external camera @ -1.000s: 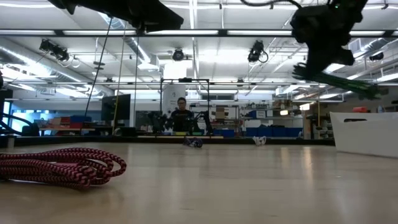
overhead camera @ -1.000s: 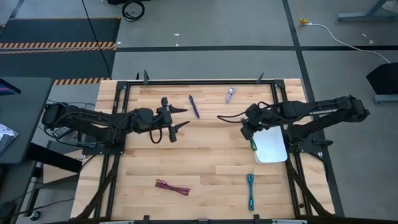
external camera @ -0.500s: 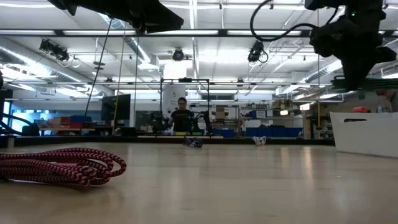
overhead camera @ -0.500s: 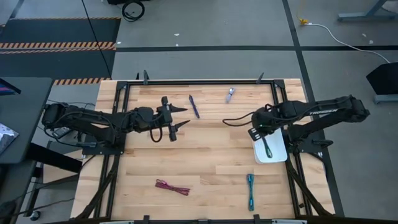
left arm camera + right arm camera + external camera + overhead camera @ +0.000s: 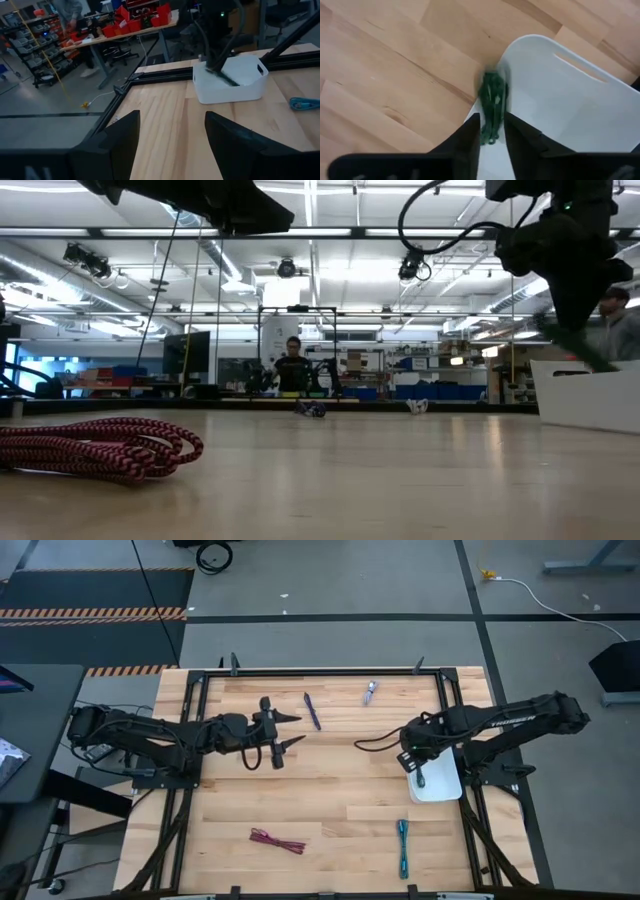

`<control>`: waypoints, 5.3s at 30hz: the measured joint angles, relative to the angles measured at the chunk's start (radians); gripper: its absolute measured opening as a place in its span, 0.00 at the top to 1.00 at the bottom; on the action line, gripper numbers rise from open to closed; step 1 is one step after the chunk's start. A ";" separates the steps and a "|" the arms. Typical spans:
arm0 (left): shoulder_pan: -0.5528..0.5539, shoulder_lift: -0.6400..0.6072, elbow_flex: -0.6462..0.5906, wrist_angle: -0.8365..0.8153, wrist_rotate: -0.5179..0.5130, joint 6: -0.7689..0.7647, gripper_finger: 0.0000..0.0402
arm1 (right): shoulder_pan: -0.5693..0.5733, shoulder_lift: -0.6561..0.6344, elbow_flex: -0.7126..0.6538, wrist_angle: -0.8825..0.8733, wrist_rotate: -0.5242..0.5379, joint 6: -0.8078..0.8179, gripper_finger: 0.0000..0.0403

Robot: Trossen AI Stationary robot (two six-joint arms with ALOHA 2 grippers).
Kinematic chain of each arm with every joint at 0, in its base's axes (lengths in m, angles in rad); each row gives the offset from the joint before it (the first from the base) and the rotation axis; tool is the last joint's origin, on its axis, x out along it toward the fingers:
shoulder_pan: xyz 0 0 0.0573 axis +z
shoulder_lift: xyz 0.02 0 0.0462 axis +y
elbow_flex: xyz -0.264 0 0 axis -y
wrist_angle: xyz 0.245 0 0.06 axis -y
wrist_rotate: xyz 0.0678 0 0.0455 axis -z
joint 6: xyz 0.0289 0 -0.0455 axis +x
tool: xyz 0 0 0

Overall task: Pick and place USB-C Cables
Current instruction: Put the green charger cable into the white bin, then put the pink charger cable into the white bin

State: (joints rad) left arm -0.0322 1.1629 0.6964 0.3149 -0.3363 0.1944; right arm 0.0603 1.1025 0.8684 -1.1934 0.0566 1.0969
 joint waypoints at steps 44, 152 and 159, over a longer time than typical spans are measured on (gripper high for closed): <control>0.152 0.036 -0.001 -0.461 0.210 -0.143 0.61 | -0.020 0.018 0.000 0.571 0.274 -0.680 0.62; -0.642 0.678 0.361 -0.912 0.178 -0.848 0.32 | 0.099 0.140 0.050 0.584 0.176 -0.802 0.62; -0.628 0.689 0.415 -0.957 0.177 -0.890 0.51 | 0.118 0.140 0.050 0.579 0.176 -0.809 0.62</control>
State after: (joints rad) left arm -0.6607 1.8518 1.1109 -0.6420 -0.1597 -0.6952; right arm 0.1783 1.2423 0.9184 -0.6146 0.2325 0.2876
